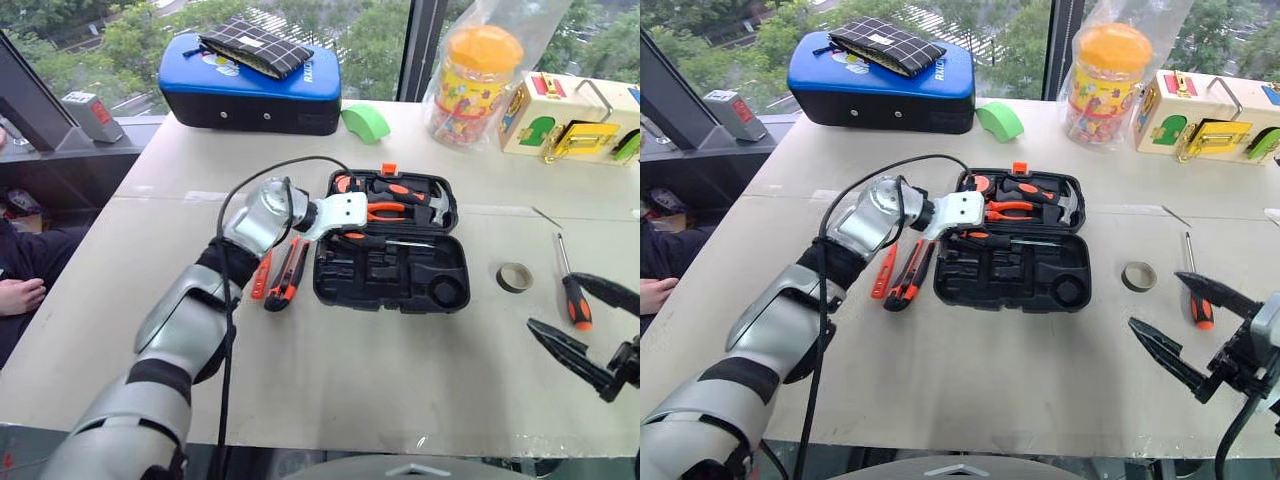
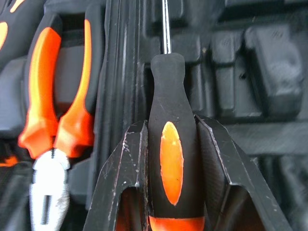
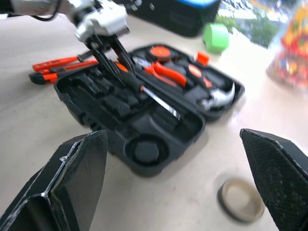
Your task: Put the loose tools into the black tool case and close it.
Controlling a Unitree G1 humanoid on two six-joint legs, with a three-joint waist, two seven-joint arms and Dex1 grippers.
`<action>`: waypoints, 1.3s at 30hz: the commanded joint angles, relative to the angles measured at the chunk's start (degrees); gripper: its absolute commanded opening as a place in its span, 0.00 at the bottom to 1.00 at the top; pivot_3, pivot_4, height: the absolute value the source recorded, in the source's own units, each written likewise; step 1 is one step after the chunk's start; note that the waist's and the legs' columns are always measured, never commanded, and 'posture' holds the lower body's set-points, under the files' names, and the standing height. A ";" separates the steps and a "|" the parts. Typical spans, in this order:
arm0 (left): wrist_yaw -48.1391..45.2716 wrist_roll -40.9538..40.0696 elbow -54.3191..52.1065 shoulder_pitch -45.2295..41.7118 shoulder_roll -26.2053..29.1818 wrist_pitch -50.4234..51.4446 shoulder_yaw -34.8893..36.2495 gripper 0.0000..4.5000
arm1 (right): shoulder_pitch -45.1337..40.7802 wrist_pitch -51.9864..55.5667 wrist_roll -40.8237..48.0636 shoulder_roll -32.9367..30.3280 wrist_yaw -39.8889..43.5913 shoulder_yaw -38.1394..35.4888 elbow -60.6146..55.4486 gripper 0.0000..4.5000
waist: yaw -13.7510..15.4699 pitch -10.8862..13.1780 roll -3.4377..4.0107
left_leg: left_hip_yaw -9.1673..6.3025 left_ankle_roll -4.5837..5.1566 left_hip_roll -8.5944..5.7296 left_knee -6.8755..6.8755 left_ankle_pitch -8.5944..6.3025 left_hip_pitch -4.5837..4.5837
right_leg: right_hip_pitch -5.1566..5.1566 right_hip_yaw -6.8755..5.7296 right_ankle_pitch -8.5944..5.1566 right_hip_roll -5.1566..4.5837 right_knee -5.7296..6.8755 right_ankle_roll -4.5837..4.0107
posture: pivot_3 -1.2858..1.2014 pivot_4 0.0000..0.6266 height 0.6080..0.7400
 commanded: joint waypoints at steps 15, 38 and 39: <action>-0.26 2.85 7.53 -5.19 0.90 -7.06 5.90 0.69 | -7.41 3.23 3.47 -5.84 -0.21 0.97 1.32 1.00 | -0.02 0.00 -0.02 | 0.05 0.00 0.00 0.07 0.00 0.12 | 0.05 0.21 0.03 0.07 0.16 0.03 | 0.52 0.24 1.00; 20.47 8.26 -1.74 12.41 -4.65 3.34 7.42 0.00 | -6.43 3.54 1.27 -1.93 -7.29 7.10 -4.12 1.00 | 0.00 -0.30 0.15 | -0.20 -0.15 0.02 0.55 0.07 -0.05 | 0.08 0.40 0.06 0.23 0.37 0.15 | 0.52 0.24 1.00; 21.99 9.04 -0.15 12.16 -4.80 1.82 7.15 0.00 | -6.48 3.69 1.25 -1.90 -7.71 7.45 -4.18 1.00 | -0.01 -0.36 0.14 | -0.17 -0.02 0.02 0.55 0.00 0.04 | 0.14 0.45 0.06 0.23 0.41 0.15 | 0.52 0.24 1.00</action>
